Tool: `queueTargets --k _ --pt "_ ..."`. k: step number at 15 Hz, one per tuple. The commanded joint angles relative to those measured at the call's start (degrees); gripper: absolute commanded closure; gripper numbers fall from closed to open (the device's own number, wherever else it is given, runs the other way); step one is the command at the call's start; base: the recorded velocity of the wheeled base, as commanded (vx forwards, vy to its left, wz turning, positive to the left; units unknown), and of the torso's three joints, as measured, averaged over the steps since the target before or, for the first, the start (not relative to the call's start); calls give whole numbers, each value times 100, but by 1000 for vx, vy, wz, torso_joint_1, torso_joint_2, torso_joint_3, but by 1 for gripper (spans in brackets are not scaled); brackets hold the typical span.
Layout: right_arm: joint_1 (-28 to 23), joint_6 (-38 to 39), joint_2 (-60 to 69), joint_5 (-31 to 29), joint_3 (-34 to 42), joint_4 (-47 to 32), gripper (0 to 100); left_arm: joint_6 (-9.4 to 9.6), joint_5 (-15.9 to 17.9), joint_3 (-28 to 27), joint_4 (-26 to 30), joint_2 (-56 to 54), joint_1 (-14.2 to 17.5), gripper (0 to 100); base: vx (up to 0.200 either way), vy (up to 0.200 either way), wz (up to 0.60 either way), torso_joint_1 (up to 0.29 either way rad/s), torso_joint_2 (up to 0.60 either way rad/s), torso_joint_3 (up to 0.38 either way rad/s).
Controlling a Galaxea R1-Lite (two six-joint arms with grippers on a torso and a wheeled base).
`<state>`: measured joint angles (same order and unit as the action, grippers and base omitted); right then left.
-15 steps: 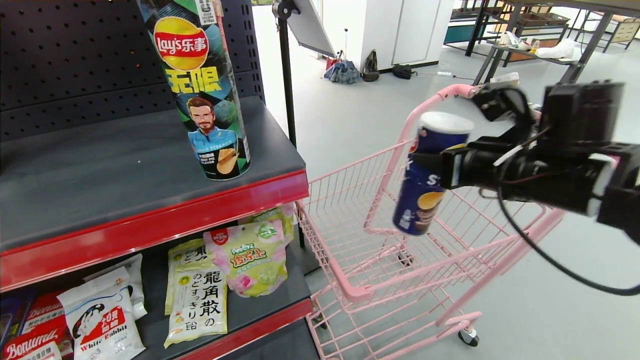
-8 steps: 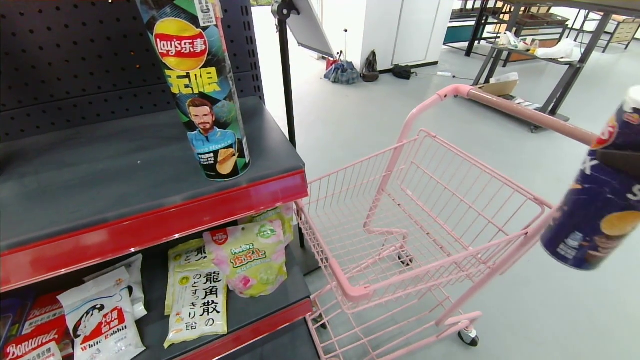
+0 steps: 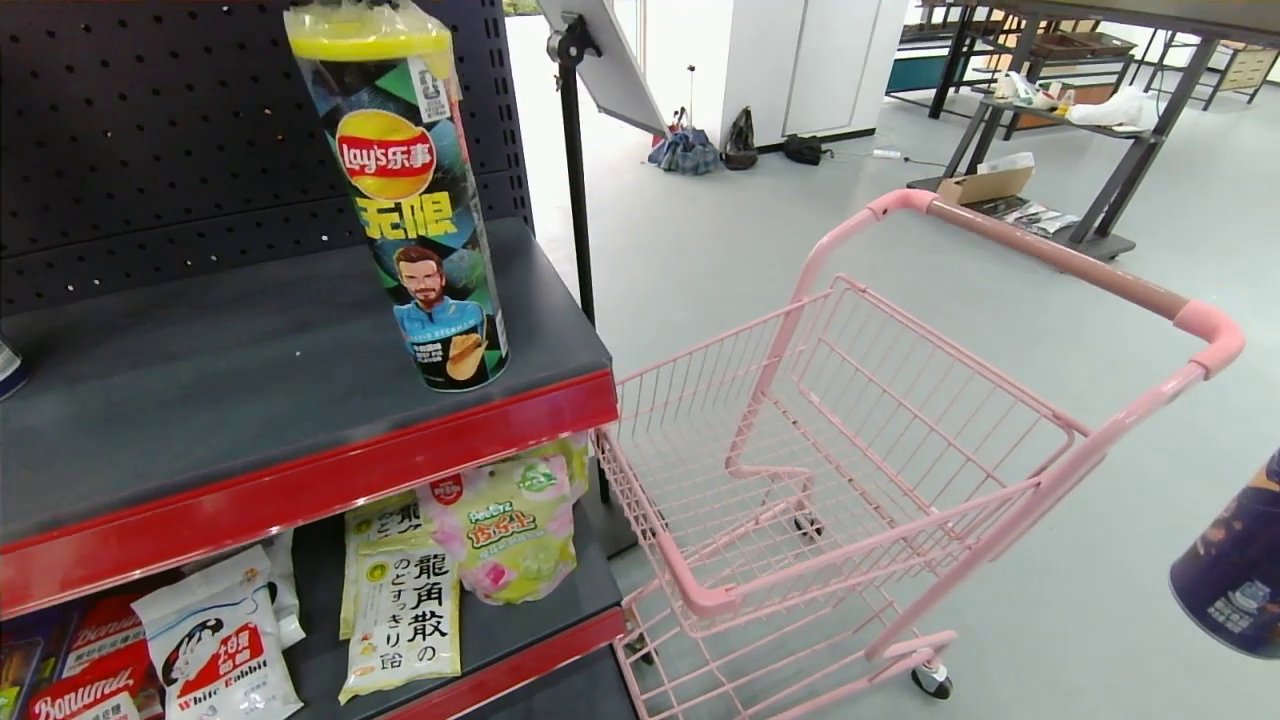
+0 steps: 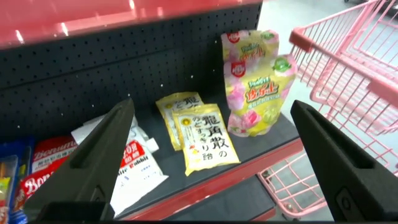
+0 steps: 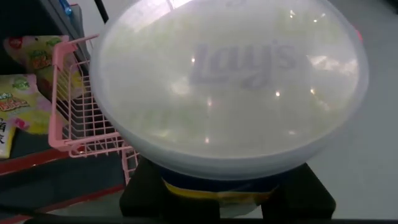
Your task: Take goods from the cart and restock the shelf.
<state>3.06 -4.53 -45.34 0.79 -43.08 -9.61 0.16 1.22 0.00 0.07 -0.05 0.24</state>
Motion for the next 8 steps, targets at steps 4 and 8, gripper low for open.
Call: queueTargets --k 4,8 --pt "2 -47 139 0 89 3 100 2 1 0 1 5 2 0 0 0 0 165 -524 -356" --pt "2 -135 130 158 89 3 100 2 1 0 1 5 2 0 0 0 0 199 -582 -377"
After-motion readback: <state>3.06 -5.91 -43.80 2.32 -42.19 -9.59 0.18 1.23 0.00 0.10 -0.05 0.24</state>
